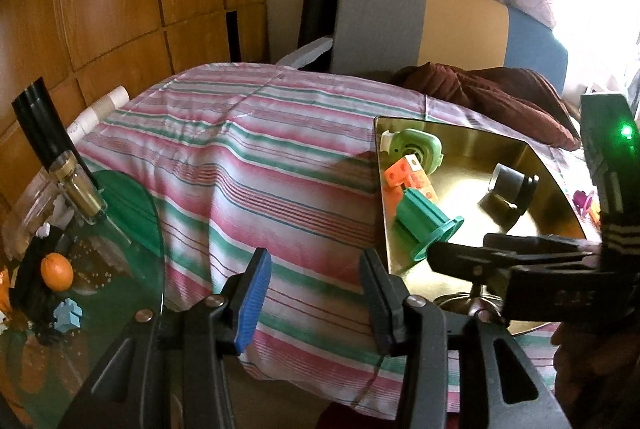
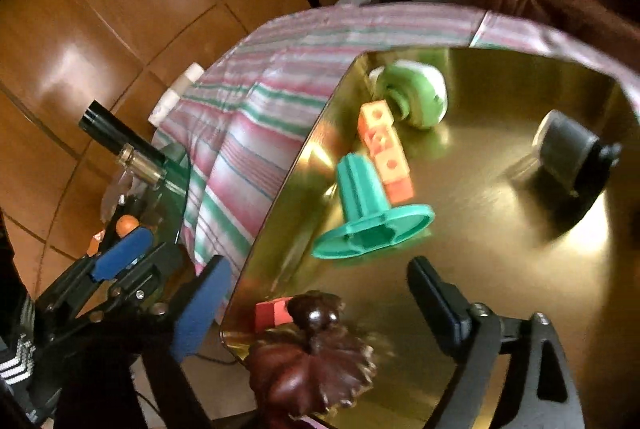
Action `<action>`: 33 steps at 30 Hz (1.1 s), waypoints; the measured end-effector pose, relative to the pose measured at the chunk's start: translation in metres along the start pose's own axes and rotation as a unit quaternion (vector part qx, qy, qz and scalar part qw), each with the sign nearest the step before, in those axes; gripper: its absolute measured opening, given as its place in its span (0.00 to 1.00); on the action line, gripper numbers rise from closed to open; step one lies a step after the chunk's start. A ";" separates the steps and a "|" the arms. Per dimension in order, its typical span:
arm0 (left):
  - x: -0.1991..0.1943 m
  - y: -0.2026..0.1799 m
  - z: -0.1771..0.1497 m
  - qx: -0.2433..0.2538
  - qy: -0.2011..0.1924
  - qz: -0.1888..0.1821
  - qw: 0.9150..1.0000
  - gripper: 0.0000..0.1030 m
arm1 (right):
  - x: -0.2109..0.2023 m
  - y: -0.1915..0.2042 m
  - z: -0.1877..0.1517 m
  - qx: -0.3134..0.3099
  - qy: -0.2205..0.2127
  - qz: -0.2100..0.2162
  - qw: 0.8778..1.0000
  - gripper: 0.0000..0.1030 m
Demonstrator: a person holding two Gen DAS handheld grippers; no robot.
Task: Organize rigid objects
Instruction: 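Carry the brown brush over the gold tray with the right tool, then open the right tool to drop the brown brush into the tray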
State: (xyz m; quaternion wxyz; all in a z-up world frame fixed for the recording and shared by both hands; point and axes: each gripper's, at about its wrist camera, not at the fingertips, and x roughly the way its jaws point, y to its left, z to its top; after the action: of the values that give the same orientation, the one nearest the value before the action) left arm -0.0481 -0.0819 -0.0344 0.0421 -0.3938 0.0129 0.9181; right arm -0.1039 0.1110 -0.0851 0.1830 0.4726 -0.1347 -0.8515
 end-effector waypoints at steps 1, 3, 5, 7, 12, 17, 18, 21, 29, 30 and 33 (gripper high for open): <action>-0.002 -0.001 0.000 0.003 -0.003 0.001 1.000 0.45 | -0.004 0.000 0.000 -0.004 -0.005 -0.006 1.000 0.98; -0.006 -0.004 0.001 0.010 -0.008 0.002 1.000 0.45 | -0.015 -0.001 0.000 -0.014 -0.020 -0.019 1.000 1.00; -0.009 -0.006 0.002 0.014 -0.012 0.001 1.000 0.45 | -0.027 -0.003 -0.002 -0.025 -0.037 -0.034 0.998 1.00; -0.011 -0.009 0.002 0.019 -0.015 -0.001 1.000 0.45 | -0.037 -0.003 -0.004 -0.039 -0.055 -0.049 0.997 1.00; -0.014 -0.017 0.000 0.027 -0.012 -0.008 1.000 0.45 | -0.070 -0.011 -0.010 -0.061 -0.098 -0.086 0.989 1.00; -0.017 -0.026 0.000 0.039 -0.015 -0.015 0.999 0.45 | -0.097 -0.028 -0.015 -0.055 -0.127 -0.116 0.984 1.00; -0.017 -0.029 0.001 0.041 -0.014 -0.017 0.999 0.45 | -0.104 -0.034 -0.016 -0.047 -0.133 -0.121 0.983 1.00; -0.020 -0.034 0.001 0.044 -0.016 -0.022 0.999 0.45 | -0.117 -0.049 -0.019 -0.031 -0.141 -0.130 0.981 1.00; -0.025 -0.059 0.006 0.073 -0.022 -0.034 0.996 0.45 | -0.151 -0.093 -0.021 -0.002 -0.157 -0.183 0.971 1.00; -0.025 -0.064 0.007 0.078 -0.022 -0.036 0.996 0.45 | -0.157 -0.100 -0.021 0.002 -0.160 -0.190 0.969 1.00; -0.026 -0.075 0.009 0.087 -0.024 -0.044 0.995 0.45 | -0.174 -0.121 -0.021 0.009 -0.169 -0.222 0.960 1.00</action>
State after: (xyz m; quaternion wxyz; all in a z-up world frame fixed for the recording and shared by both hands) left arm -0.0301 -0.0085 -0.0090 0.1167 -0.3671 0.0746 0.9198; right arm -0.0236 0.2946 -0.0125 -0.0401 0.3418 -0.0635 -0.9368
